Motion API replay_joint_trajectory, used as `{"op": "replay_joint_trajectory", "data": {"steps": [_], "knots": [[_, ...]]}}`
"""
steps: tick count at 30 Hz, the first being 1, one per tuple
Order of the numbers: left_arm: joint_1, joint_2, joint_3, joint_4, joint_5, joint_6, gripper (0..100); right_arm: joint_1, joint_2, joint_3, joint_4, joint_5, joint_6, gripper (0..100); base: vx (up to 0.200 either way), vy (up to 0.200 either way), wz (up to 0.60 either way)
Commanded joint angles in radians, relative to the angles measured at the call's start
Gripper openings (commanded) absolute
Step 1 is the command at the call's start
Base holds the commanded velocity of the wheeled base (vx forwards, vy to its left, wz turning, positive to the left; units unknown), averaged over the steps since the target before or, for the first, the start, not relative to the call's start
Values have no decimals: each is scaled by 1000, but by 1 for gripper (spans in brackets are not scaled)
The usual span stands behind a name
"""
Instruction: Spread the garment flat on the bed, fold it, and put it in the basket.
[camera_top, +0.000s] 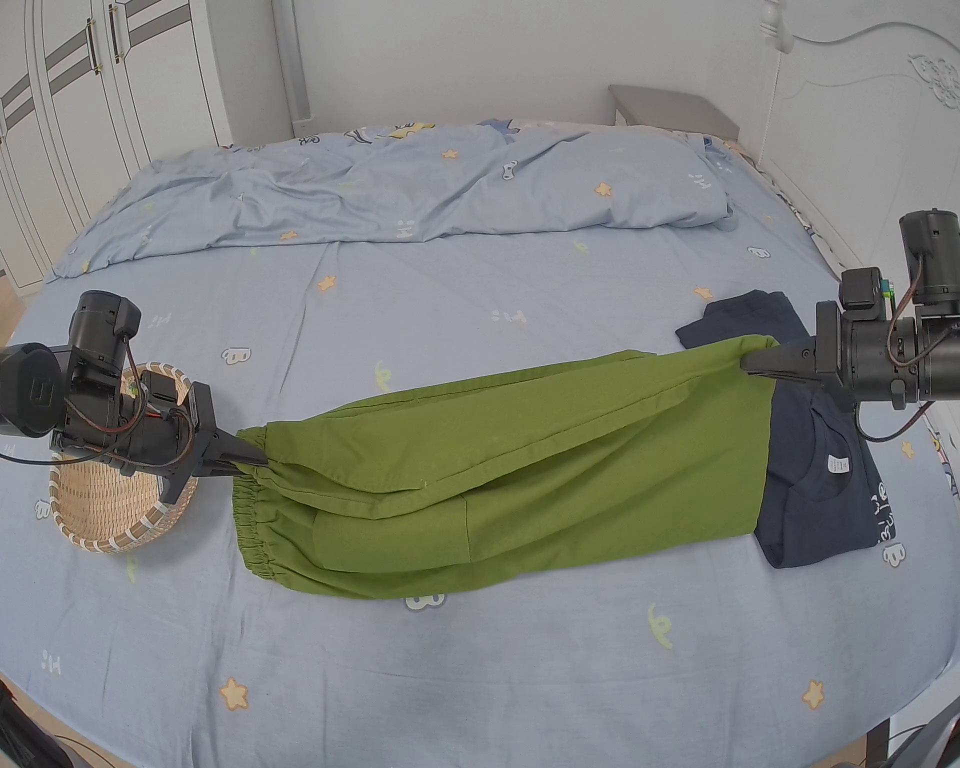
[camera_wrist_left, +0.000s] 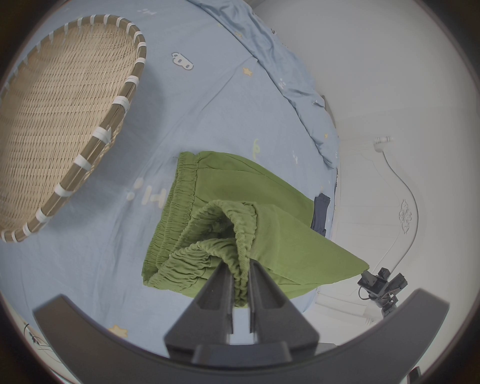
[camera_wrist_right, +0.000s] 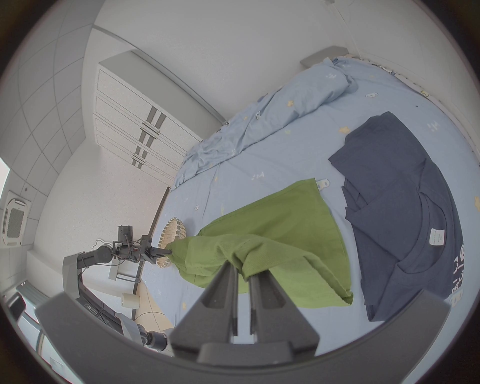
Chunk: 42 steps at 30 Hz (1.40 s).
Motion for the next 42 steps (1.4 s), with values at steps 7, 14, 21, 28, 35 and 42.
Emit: {"op": "replay_joint_trajectory", "data": {"steps": [7,14,21,28,35,42], "knots": [[41,55,-52,15,-30,4,0,11,11,-70,81,-1,-1,0,0,0,0],[36,53,-46,19,-31,4,0,73,-143,5,147,-2,-1,0,0,0,0],[36,49,-43,24,-31,6,0,208,-206,10,228,-95,-1,0,0,0,0],[36,44,-42,24,-31,6,0,260,-196,38,202,-188,-5,0,0,0,0],[39,36,-43,24,-33,6,0,214,-170,19,145,-183,-2,0,0,0,0],[38,46,-43,13,-33,6,0,157,-134,-5,141,-177,-8,0,0,0,0]]}}
